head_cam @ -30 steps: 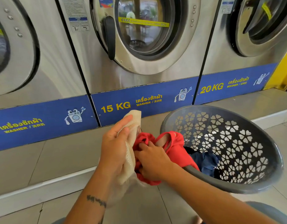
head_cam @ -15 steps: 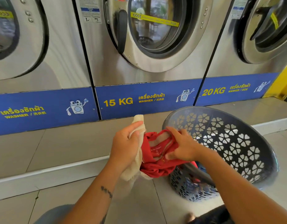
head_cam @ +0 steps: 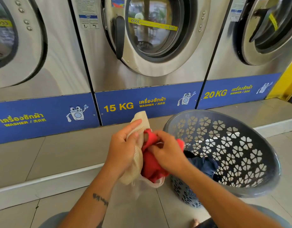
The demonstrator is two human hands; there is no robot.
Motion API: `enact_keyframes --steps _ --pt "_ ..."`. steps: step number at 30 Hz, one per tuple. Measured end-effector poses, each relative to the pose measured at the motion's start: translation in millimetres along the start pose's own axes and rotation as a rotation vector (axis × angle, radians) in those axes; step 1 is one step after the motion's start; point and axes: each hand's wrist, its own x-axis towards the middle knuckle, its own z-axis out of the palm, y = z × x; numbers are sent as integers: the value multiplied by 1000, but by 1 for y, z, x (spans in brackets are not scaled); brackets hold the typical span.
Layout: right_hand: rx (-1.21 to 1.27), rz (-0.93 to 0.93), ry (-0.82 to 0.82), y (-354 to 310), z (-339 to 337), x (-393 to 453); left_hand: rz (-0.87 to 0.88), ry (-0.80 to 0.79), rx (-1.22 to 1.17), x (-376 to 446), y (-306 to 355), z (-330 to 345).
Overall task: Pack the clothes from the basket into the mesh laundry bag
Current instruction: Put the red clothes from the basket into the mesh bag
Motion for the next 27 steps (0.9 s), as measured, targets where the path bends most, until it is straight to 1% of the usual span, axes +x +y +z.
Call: enact_keyframes --steps 2,4,5,7,8,10,11,13,17,21,23,25,27 --pt "111 -37 -98 6 23 -3 13 -3 -62 -1 3 -1" --pt "83 -44 -249 16 39 -6 19 1 -84 -3 6 -3" --pt "2 -42 -342 24 45 -6 20 -3 -73 -5 7 -4" --pt "-262 -47 -495 40 53 -4 24 4 -15 -8 6 -5" --pt "-376 -23 -549 49 55 -2 29 19 36 -9 4 -6" --pt "-503 63 -623 59 53 1 40 61 155 -7 -2 -8" --pt "-540 88 -640 64 52 3 47 84 212 -5 -6 -8" --pt "-603 114 -625 62 48 2 53 134 305 -2 -14 -8" --pt "-756 109 -605 56 44 2 95 243 438 7 -27 -5" --pt "-979 227 -738 38 29 -3 80 348 488 13 -35 -10" --pt "-1107 240 -794 39 24 -8 72 350 483 13 -38 -12" --pt "-1220 216 -828 38 23 -12 85 304 512 11 -42 -13" --pt "-1221 199 -782 39 25 -11 88 249 539 8 -43 -14"
